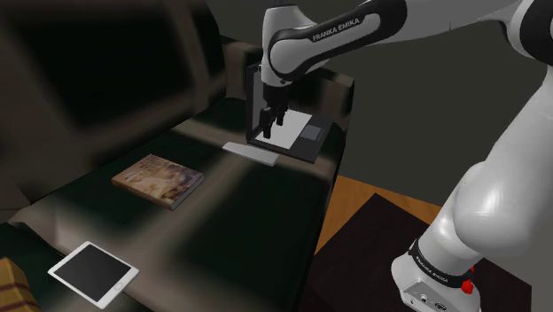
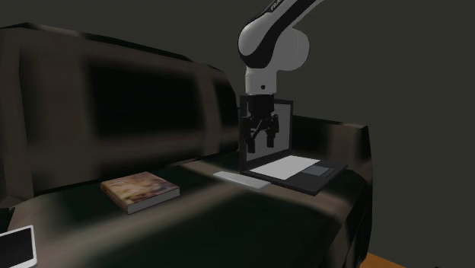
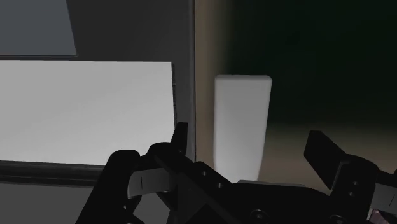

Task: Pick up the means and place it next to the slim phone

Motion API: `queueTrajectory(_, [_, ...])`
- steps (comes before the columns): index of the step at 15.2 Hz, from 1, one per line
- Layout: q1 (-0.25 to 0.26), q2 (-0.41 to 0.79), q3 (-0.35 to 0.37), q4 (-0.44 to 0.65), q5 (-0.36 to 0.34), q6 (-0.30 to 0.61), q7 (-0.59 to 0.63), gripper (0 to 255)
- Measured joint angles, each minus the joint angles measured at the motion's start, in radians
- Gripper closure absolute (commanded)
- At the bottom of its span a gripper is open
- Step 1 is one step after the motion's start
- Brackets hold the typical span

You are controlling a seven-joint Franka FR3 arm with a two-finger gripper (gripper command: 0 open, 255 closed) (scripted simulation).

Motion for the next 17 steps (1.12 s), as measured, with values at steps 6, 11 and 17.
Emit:
queueTrajectory(6, [0.02, 0.229, 0.014, 0.172, -0.019, 0.035, 0.0, 0])
queueTrajectory(11, [0.031, 0.334, 0.017, 0.248, -0.03, 0.056, 0.002, 0])
queueTrajectory(17, [0.034, 0.373, 0.015, 0.228, -0.037, 0.114, 0.008, 0])
